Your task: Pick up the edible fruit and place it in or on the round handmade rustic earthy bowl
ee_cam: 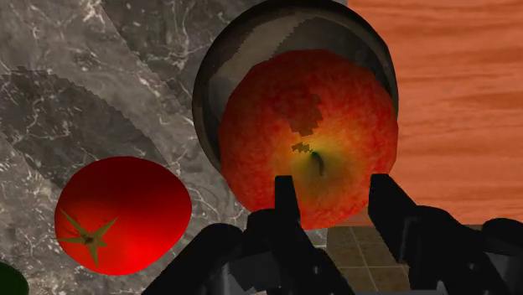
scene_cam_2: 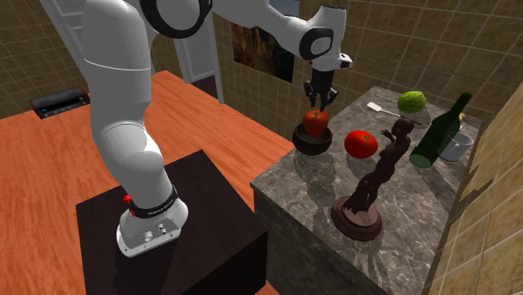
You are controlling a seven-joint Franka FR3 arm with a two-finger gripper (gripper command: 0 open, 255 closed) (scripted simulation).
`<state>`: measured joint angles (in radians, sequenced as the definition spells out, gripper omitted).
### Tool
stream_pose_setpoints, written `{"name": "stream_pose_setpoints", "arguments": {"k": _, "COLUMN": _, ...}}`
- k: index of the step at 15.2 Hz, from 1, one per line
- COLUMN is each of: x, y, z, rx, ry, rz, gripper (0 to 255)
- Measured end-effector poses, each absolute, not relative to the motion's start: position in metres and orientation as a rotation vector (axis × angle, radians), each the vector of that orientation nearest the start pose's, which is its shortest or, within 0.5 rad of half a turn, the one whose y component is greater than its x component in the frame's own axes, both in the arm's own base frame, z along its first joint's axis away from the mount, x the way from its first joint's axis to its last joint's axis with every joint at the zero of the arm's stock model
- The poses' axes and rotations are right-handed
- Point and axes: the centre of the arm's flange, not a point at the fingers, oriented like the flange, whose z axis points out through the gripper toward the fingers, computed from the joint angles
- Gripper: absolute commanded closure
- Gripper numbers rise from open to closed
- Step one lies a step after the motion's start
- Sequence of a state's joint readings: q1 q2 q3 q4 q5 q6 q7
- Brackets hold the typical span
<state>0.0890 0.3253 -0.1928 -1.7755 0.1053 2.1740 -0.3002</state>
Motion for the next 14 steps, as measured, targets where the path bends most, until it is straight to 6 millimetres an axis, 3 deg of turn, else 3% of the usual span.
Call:
{"name": "stream_pose_setpoints", "arguments": {"k": 5, "x": 0.645, "y": -0.054, "z": 0.386, "rx": -3.118, "ry": -0.238, "rz": -0.132, "gripper": 0}}
{"name": "stream_pose_setpoints", "arguments": {"k": 10, "x": 0.643, "y": -0.054, "z": 0.433, "rx": -3.118, "ry": -0.238, "rz": -0.134, "gripper": 0}}
{"name": "stream_pose_setpoints", "arguments": {"k": 14, "x": 0.641, "y": -0.054, "z": 0.436, "rx": -3.118, "ry": -0.238, "rz": -0.133, "gripper": 0}}
